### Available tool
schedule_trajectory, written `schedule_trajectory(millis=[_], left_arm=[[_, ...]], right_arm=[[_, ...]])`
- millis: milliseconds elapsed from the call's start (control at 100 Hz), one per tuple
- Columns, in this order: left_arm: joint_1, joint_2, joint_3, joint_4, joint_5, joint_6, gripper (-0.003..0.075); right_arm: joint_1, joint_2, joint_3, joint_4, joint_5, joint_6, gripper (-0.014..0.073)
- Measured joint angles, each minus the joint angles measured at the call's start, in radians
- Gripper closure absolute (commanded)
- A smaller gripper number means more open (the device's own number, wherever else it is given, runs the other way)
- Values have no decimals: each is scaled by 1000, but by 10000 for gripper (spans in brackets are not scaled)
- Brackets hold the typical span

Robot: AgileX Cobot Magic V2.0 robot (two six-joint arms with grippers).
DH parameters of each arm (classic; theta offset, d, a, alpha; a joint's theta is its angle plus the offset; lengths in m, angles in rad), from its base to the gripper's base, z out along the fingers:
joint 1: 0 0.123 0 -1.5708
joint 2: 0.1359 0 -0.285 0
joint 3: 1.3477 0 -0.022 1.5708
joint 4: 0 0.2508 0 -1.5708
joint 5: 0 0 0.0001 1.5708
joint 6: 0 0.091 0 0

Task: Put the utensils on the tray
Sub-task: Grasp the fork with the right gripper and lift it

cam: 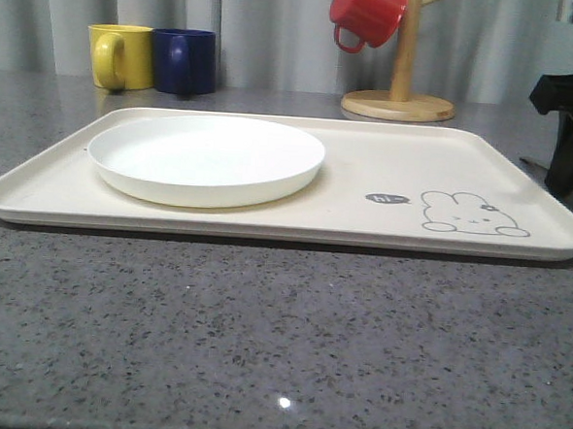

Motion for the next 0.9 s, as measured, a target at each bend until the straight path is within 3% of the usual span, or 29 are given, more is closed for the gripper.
schedule_trajectory(millis=[420, 900], left_arm=[[0, 0, 0, 0, 0, 0, 738], [0, 0, 0, 0, 0, 0, 738]], right_arm=[[0, 4, -2, 0, 0, 0, 589], [5, -32, -102, 12, 105, 11, 611]])
